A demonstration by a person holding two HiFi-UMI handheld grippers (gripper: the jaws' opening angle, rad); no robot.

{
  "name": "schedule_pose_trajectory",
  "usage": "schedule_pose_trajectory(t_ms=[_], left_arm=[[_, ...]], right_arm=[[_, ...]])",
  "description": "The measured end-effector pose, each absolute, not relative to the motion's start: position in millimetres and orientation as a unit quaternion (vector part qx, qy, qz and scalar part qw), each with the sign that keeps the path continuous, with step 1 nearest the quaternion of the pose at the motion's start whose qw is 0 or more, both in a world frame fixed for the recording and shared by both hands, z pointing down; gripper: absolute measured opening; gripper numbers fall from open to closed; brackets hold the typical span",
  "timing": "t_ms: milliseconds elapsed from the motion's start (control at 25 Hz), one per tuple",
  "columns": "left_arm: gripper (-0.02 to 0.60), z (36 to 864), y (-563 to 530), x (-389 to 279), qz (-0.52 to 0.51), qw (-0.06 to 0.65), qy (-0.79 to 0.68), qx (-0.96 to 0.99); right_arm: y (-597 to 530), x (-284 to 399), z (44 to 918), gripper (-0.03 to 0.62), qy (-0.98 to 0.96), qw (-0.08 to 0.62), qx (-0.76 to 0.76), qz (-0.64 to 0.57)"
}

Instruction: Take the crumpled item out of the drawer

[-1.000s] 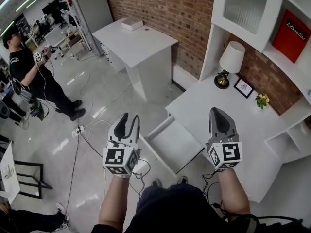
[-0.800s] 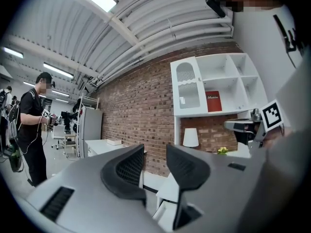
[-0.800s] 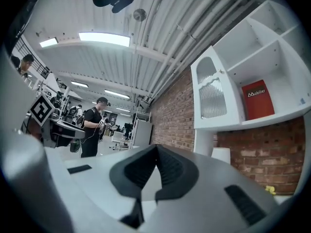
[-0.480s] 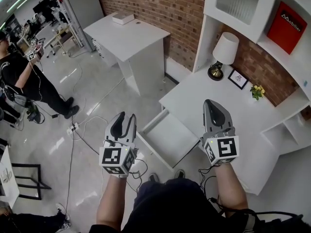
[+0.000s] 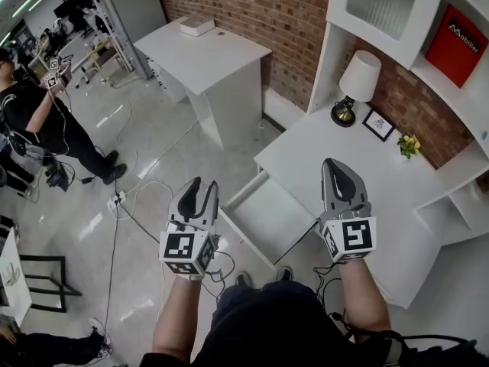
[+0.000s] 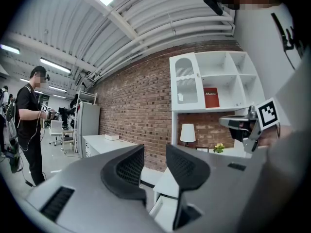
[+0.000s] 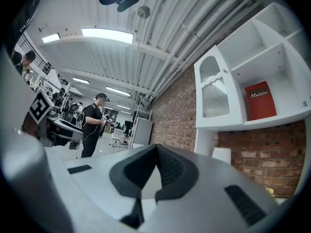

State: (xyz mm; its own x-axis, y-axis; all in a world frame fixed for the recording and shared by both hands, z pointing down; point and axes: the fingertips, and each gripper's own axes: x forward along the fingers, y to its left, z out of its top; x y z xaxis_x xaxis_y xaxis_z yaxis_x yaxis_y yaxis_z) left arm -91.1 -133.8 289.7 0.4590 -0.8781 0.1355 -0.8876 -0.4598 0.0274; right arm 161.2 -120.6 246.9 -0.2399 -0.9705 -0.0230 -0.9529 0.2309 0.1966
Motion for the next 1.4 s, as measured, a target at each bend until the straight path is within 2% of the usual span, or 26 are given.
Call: schedule_pose_trajectory(t_ms=[1400], left_arm=[[0.138,290.6,-137.0,-86.7,0.062,0.049,-0.513,0.855]], right_arm=[[-121.9,164.4,251.4,0.0,-0.789,0.047,0.61,-0.067]])
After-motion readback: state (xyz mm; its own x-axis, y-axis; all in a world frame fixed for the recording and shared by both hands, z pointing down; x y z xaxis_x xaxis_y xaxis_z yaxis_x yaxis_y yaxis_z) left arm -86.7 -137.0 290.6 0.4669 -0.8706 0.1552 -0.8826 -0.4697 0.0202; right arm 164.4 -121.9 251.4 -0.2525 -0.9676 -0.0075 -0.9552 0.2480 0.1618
